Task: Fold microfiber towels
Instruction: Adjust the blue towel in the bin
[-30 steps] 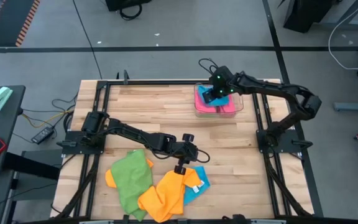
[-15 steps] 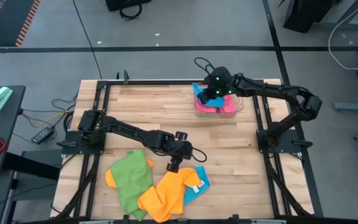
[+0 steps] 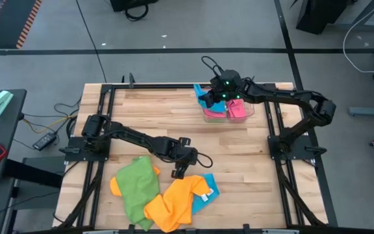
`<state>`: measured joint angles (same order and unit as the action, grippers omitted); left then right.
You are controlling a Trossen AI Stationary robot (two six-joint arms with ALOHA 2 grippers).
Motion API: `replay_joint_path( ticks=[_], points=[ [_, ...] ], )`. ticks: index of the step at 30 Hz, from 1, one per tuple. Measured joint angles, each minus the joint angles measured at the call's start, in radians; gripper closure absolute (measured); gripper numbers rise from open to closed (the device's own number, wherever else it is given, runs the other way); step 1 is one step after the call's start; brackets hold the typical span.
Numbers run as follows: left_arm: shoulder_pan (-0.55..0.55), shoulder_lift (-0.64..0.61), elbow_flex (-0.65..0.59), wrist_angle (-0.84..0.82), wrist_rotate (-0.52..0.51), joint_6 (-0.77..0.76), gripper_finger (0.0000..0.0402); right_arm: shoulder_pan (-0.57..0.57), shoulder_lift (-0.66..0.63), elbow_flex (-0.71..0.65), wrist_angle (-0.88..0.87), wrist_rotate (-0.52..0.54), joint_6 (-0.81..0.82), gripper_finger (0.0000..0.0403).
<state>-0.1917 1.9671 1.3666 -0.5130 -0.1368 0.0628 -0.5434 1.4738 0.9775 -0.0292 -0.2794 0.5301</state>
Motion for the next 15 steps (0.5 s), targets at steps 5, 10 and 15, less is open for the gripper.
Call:
replay_joint_path(
  ticks=[5,10,15],
  points=[
    [0.0,-0.005,0.0,-0.002,0.0,-0.002,0.0342,0.004,0.003,-0.012,-0.018,0.022,-0.019,0.0395],
    [0.002,-0.006,0.0,0.0,0.0,-0.002,0.0341,0.003,0.004,-0.061,-0.024,0.057,-0.028,0.0395],
    [0.013,-0.006,0.0,-0.003,0.0,-0.009,0.0348,0.003,0.001,-0.105,-0.02,0.06,-0.039,0.0395]
  ],
)
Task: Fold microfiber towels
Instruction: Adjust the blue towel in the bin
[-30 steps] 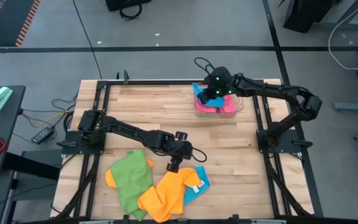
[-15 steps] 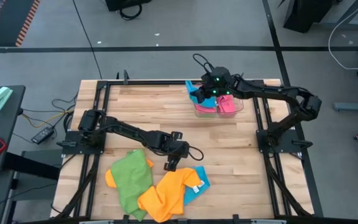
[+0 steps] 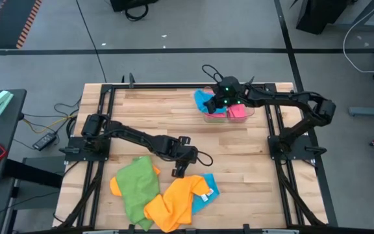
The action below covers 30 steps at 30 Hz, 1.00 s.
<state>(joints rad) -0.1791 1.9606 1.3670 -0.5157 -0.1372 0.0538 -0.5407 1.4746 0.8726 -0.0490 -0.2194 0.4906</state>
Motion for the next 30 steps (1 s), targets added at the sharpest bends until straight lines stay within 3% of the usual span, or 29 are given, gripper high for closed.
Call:
replay_joint_path(
  ticks=[20,30],
  points=[
    [0.01,0.0,0.0,-0.006,0.0,-0.018,0.0348,0.001,-0.207,-0.149,-0.172,0.224,0.035,0.0395],
    [0.01,-0.001,0.0,0.005,0.0,-0.017,0.0341,-0.021,-0.213,-0.158,-0.299,0.298,0.047,0.038]
  ],
)
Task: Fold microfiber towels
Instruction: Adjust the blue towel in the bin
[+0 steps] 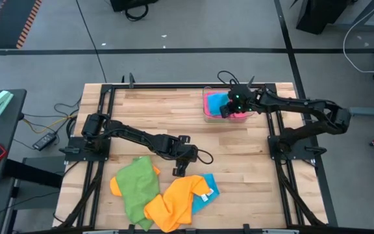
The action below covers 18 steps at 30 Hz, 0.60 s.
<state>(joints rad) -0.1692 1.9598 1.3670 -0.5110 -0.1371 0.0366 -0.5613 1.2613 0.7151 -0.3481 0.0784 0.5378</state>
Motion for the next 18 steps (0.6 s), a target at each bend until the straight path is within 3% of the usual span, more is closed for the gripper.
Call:
replay_joint_path(
  ticks=[10,18],
  points=[
    [0.0,-0.001,0.0,0.038,0.0,0.011,0.0346,-0.027,0.037,0.0,-0.041,-0.072,-0.01,0.0353],
    [-0.001,-0.001,0.0,0.036,0.0,0.008,0.0341,-0.041,0.078,0.008,-0.068,-0.106,-0.023,0.0271]
  ],
)
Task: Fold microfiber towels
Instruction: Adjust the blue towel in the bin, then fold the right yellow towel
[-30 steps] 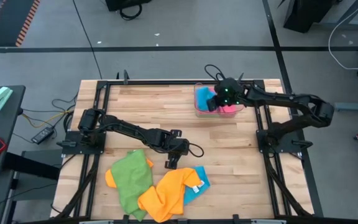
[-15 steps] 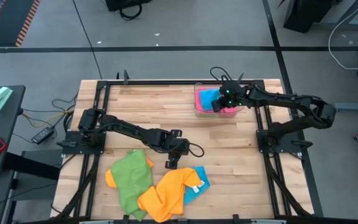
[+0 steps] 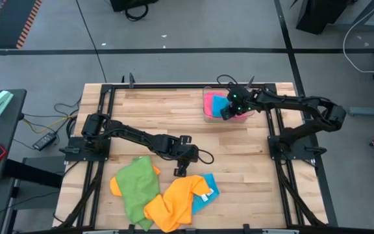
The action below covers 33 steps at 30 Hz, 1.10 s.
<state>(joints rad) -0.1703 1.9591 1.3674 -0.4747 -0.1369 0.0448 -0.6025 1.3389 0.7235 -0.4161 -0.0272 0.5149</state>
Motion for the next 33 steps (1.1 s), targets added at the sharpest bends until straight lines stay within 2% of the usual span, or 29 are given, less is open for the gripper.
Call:
replay_joint_path(
  ticks=[5,9,20,24,30,33],
  points=[
    [0.0,0.0,0.0,-0.004,0.0,-0.005,0.0348,0.0,-0.014,0.06,-0.039,0.006,-0.007,0.0222],
    [0.0,0.0,0.0,-0.016,0.0,-0.007,0.0347,0.0,-0.014,0.121,-0.136,0.053,-0.013,0.0206],
    [-0.001,0.0,0.0,-0.018,0.0,-0.008,0.0344,0.005,-0.014,0.252,-0.295,0.115,-0.032,0.0203],
    [-0.001,0.0,0.0,-0.016,0.0,-0.008,0.0349,0.052,-0.014,0.284,-0.293,0.141,-0.036,0.0203],
    [0.0,0.0,0.0,-0.004,0.0,-0.007,0.0343,0.159,-0.002,0.307,-0.293,0.251,-0.057,0.0203],
    [0.0,0.0,0.0,-0.005,0.0,-0.008,0.034,0.161,-0.002,0.308,-0.323,0.293,-0.106,0.0203]
  ],
)
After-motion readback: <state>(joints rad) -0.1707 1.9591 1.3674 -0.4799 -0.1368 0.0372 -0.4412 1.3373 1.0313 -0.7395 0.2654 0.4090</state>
